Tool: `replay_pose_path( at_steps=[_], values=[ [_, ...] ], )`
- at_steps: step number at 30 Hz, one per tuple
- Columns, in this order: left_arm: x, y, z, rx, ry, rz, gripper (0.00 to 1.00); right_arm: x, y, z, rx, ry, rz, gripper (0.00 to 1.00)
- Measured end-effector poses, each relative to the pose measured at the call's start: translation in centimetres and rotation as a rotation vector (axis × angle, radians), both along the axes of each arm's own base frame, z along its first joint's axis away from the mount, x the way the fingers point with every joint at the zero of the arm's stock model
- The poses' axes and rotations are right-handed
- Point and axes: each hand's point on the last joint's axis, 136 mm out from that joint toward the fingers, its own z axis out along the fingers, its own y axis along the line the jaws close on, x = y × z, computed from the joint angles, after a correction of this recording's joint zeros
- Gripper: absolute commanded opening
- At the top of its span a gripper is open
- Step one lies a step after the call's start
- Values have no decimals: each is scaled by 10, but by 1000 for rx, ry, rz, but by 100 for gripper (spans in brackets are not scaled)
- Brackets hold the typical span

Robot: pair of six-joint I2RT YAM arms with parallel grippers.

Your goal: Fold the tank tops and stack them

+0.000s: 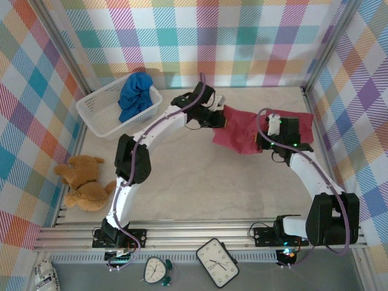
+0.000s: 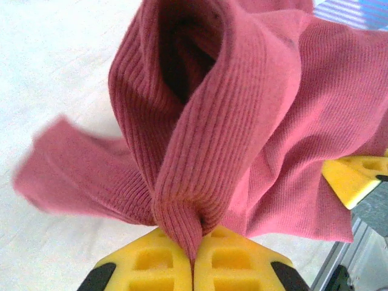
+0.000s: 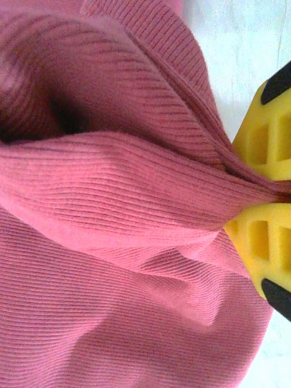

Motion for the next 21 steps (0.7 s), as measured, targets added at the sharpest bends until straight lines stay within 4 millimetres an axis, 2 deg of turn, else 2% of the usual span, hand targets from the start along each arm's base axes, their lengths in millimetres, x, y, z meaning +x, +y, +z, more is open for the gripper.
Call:
replay_pose_path(
  at_steps=[2, 6, 9, 12, 15, 21],
  values=[
    [3, -21, -1, -23, -18, -16, 0, 5, -19, 10, -51, -27, -22, 0],
    [9, -60, -15, -57, -36, -43, 0, 12, -55, 23, -122, -61, -75, 0],
    [13, -79, -26, -82, -57, -54, 0, 19, -78, 28, -160, -70, -116, 0],
    [20, -96, -26, -125, -94, -58, 0, 31, -97, 32, -199, -71, -142, 0],
    [29, -107, -22, -178, -134, -53, 0, 40, -110, 34, -237, -72, -156, 0],
    [43, -127, -18, -275, -213, -71, 0, 42, -124, 38, -293, -88, -175, 0]
  ],
)
